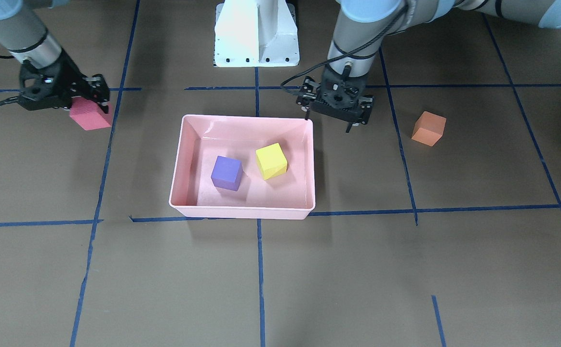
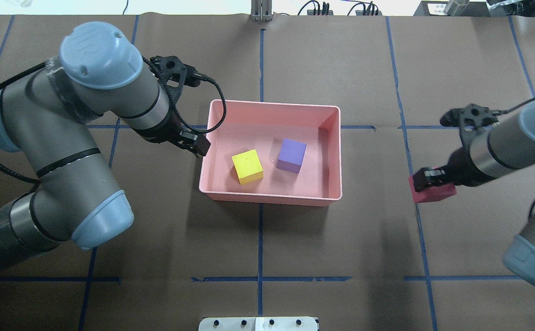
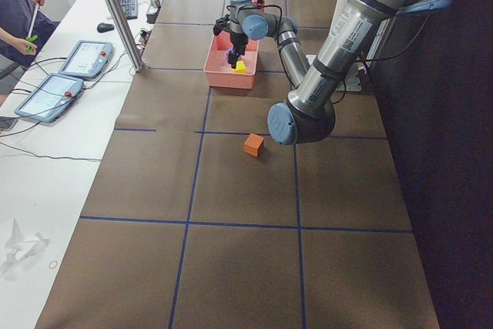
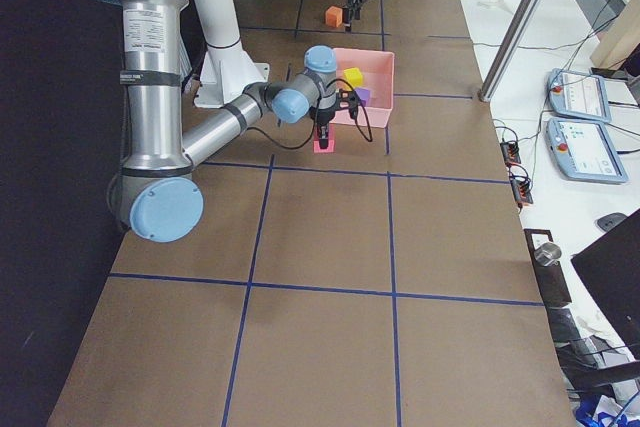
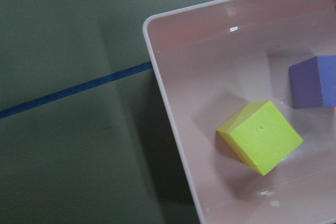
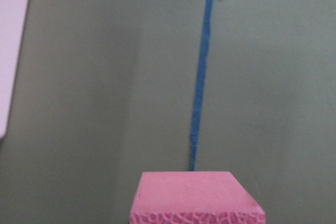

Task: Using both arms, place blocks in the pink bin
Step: 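Carry the magenta cube into the bin with the right gripper while the left gripper withdraws, then raise the right gripper from the bin while the left moves toward the orange cube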

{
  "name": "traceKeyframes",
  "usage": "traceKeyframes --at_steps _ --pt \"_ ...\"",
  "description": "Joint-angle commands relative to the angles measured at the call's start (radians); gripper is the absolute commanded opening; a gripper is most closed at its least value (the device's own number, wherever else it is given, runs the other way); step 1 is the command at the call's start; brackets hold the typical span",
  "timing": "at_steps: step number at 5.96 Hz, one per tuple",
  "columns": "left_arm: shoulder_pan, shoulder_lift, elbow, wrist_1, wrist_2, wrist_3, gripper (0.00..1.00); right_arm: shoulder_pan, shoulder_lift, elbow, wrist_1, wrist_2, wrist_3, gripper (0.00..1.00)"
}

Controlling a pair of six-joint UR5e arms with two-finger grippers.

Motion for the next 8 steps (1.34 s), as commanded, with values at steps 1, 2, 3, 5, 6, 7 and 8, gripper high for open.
traceKeyframes --at_steps 1,2,3,5,6,7,8 --pt "-0.122 0.142 -0.051 -0.007 -0.121 0.231 1.0 -0.013 0.412 -0.149 -0.298 -0.006 0.153 0.37" --pt "-0.185 0.191 -0.065 -0.007 -0.174 0.317 1.0 -0.041 0.491 -0.214 -0.299 -0.012 0.224 0.37" --pt "-0.2 0.217 -0.073 -0.009 -0.183 0.359 1.0 -0.093 0.498 -0.227 -0.297 -0.052 0.263 0.69" --pt "-0.2 0.23 -0.068 -0.007 -0.184 0.362 1.0 -0.122 0.481 -0.206 -0.292 -0.11 0.249 1.0" --pt "-0.2 0.275 -0.07 -0.03 -0.182 0.367 1.0 -0.115 0.448 -0.172 -0.295 -0.106 0.242 1.0" --pt "-0.2 0.369 -0.079 -0.118 -0.177 0.381 1.0 -0.063 0.423 -0.151 -0.3 -0.065 0.173 1.0" --pt "-0.2 0.48 -0.077 -0.254 -0.176 0.396 1.0 -0.003 0.395 -0.149 -0.3 -0.025 0.077 1.0"
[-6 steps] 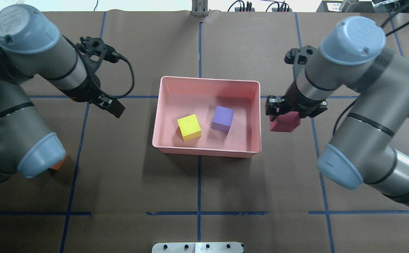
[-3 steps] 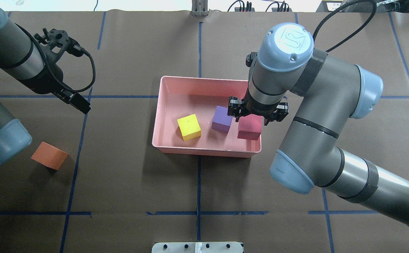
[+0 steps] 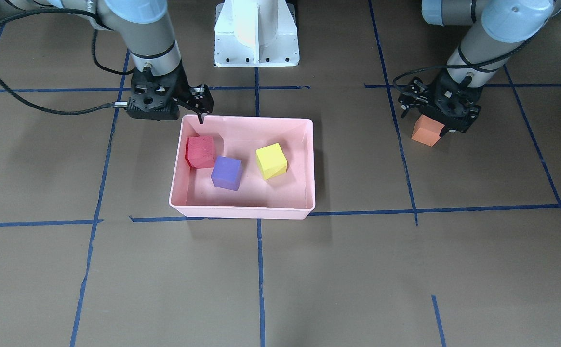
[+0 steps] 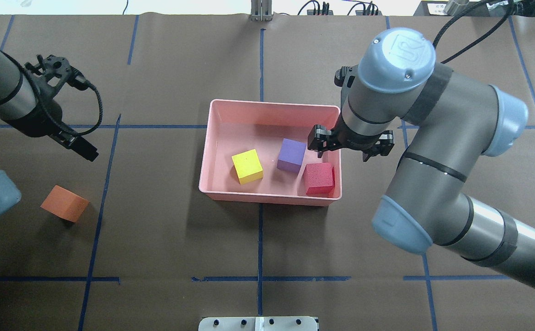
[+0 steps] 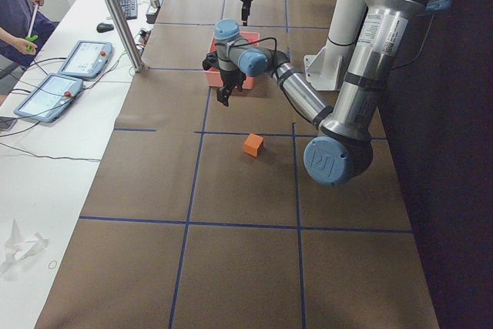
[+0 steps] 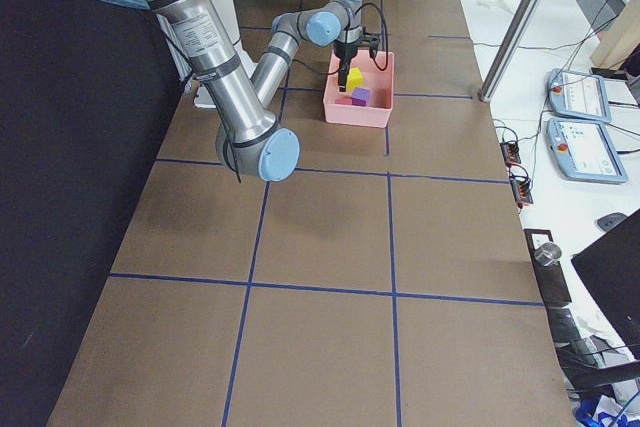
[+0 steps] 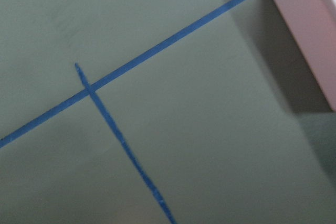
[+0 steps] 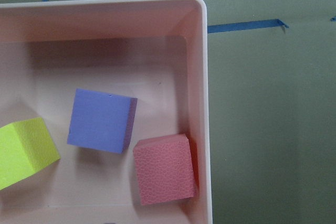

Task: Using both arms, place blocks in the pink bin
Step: 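Raise the right gripper from the bin while the left moves toward the orange cube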

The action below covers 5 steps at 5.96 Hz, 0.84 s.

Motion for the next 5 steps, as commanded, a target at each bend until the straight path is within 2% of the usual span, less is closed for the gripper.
traceKeyframes --at_steps 1,3,4,5 --pt "0.001 0.155 0.008 -0.167 0.004 -0.039 1.0 0.106 -0.071 0.022 -0.001 0.059 -0.189 1.0" --pt "0.053 0.227 0.043 -0.37 0.121 -0.272 1.0 0.279 -0.218 0.07 -0.003 0.193 -0.461 1.0" --pt "0.078 0.231 0.08 -0.449 0.123 -0.341 1.0 0.35 -0.287 0.071 -0.003 0.198 -0.612 1.0" --pt "0.104 0.229 0.092 -0.453 0.134 -0.342 1.0 0.411 -0.347 0.071 -0.003 0.225 -0.737 1.0"
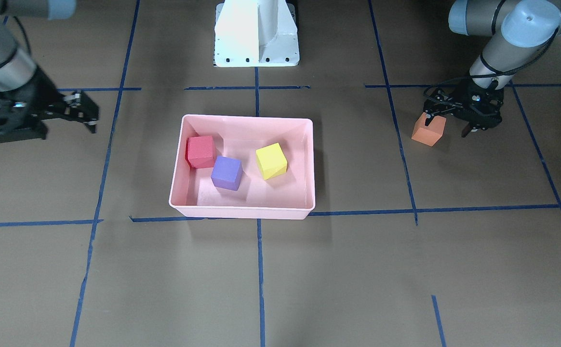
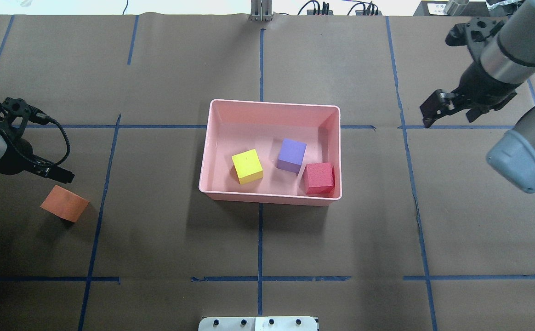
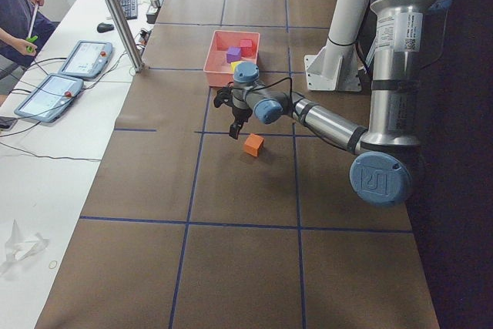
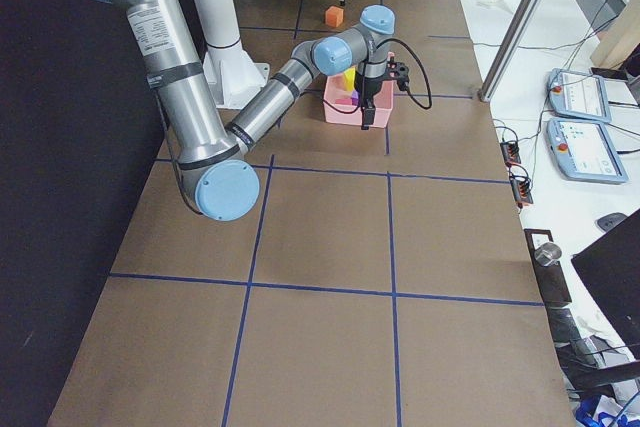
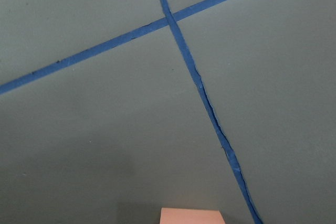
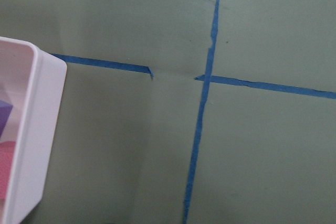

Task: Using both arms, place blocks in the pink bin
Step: 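Raise the right gripper from the bin while the left moves toward the orange cube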

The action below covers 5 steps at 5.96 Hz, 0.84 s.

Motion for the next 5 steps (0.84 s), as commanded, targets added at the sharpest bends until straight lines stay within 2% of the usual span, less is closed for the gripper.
traceKeyframes --at_steps 1,5 --pt "0.046 0.003 0.029 -0.034 0.013 -0.026 1.0 0.084 -0.087 0.001 0.002 0.027 -0.17 1.0" --pt "0.086 0.011 0.066 -0.033 0.013 -0.033 1.0 0.083 -0.108 -0.002 0.006 0.027 -0.175 1.0"
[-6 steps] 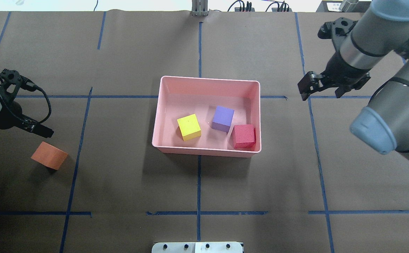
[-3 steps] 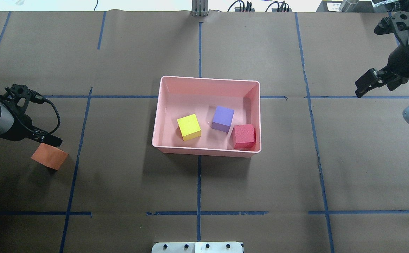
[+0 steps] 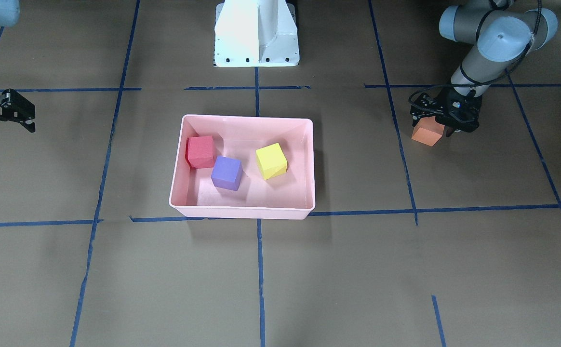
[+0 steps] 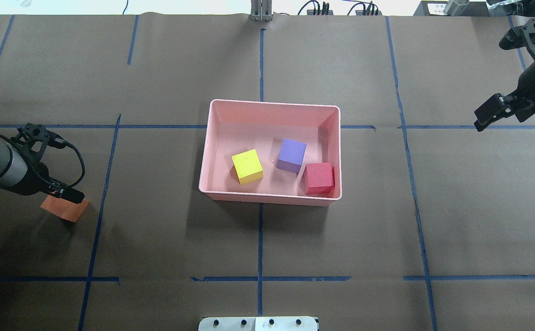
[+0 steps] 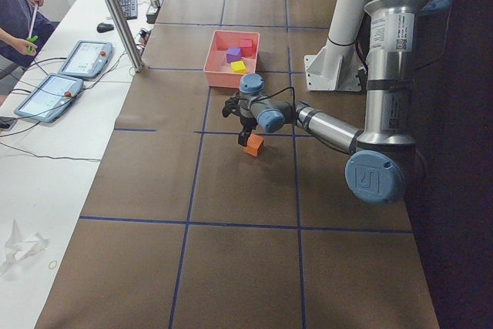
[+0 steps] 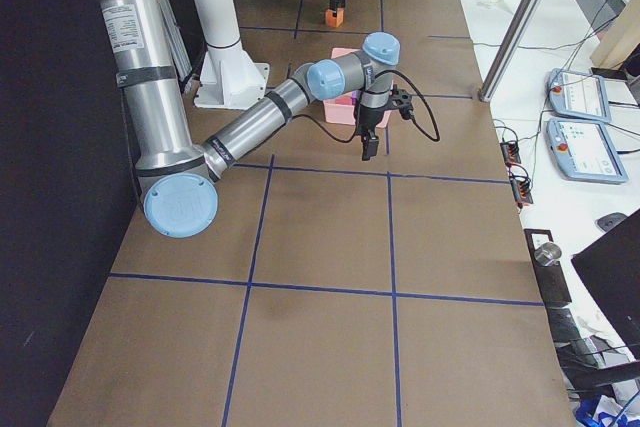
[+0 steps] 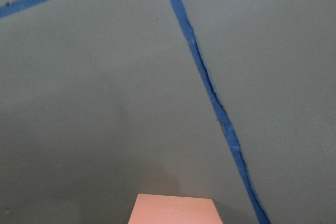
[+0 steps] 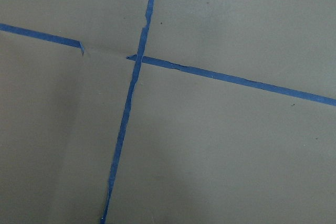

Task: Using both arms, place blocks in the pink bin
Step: 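Grasp the orange cube with the left gripper and lift it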

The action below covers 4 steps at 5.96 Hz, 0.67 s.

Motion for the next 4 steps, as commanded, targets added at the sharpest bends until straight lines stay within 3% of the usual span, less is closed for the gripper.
traceKeyframes --at_steps 1,3,4 --pt "0.02 -0.005 0.038 0.001 -0.001 0.0 1.0 0.0 -0.012 0.003 0.003 0.0 -0.001 1.0" --pt "0.044 -0.009 0.061 0.002 -0.011 0.002 1.0 0.0 -0.018 0.003 0.006 -0.001 -0.001 1.0" --pt "0.046 -0.009 0.061 0.005 -0.012 0.002 0.89 0.0 -0.016 0.003 0.006 -0.001 -0.001 1.0"
